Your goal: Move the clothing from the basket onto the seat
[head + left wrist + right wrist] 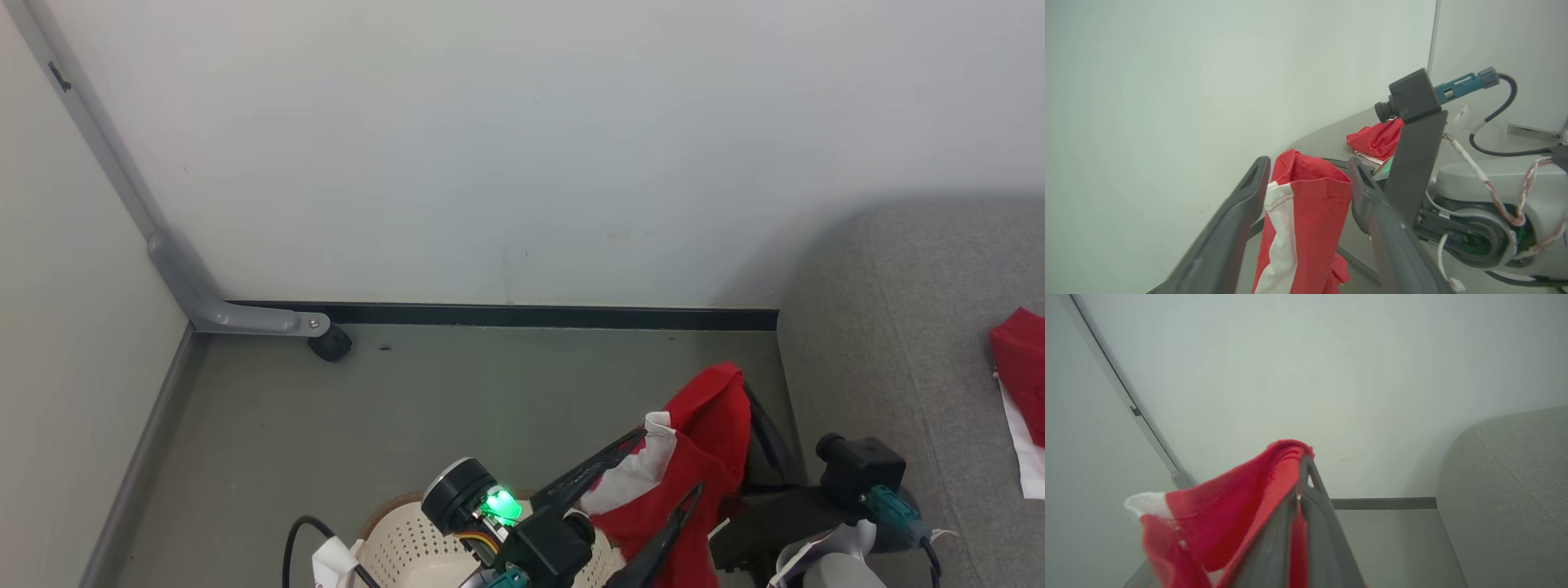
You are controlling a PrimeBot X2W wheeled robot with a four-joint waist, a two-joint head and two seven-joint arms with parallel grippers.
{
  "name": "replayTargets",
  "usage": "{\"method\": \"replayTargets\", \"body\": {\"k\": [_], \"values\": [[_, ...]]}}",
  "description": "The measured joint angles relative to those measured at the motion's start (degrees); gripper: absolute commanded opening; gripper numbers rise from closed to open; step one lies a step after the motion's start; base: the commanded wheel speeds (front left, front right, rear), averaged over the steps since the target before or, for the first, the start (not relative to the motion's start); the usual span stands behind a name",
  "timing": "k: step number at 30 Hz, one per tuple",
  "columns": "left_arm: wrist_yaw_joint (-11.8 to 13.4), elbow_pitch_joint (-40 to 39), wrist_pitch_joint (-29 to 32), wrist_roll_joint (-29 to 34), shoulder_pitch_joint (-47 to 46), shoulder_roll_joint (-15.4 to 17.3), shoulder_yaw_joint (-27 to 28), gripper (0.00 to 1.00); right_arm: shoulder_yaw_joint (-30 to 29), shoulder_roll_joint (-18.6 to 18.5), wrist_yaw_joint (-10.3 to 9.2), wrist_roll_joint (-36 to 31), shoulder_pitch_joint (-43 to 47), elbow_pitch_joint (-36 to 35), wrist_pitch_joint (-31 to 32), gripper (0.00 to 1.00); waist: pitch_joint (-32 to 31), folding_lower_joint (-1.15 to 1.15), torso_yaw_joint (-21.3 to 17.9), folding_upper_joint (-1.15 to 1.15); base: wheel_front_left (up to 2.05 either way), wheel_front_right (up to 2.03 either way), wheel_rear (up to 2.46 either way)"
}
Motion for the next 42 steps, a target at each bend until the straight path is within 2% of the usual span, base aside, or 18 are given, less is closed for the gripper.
{"method": "replayTargets", "body": {"k": [9, 23, 28, 36, 42], "values": [[0.4, 0.6, 0.0, -0.2, 0.0, 0.0, 0.4, 1.0, -3.2, 0.1, -0.18, -0.2, 0.0, -0.5, 0.0, 0.0, -0.1, 0.0, -0.1, 0.0, 0.0, 0.0, 0.0], [1.4, 2.1, -0.5, -0.6, 1.2, 0.6, 1.5, 1.0, -7.7, -0.6, 1.58, -0.6, 0.1, -2.3, 0.0, 0.0, -0.4, 0.0, 0.1, 0.0, 0.0, 0.0, 0.0], [1.9, 2.0, -0.5, -0.6, 1.2, 1.0, 2.2, 1.0, -9.3, -2.0, 1.8, -1.0, 0.2, -3.7, 0.0, 0.0, 0.0, 0.0, 0.1, 0.0, 0.0, 0.0, 0.0], [2.9, 1.5, -0.6, -0.8, 1.4, 2.6, 4.0, 1.0, -13.5, -8.1, 2.67, -2.7, -0.5, -5.2, 0.0, 0.0, 1.4, 0.0, -0.7, 0.0, 0.0, 0.0, 0.0], [3.4, 1.0, -0.9, -1.0, 1.8, 2.8, 4.5, 1.0, -16.7, -12.6, 3.26, -3.3, -4.7, -6.4, 0.0, 0.0, 2.8, 0.01, -1.8, 0.0, 0.0, 0.0, 0.0]]}}
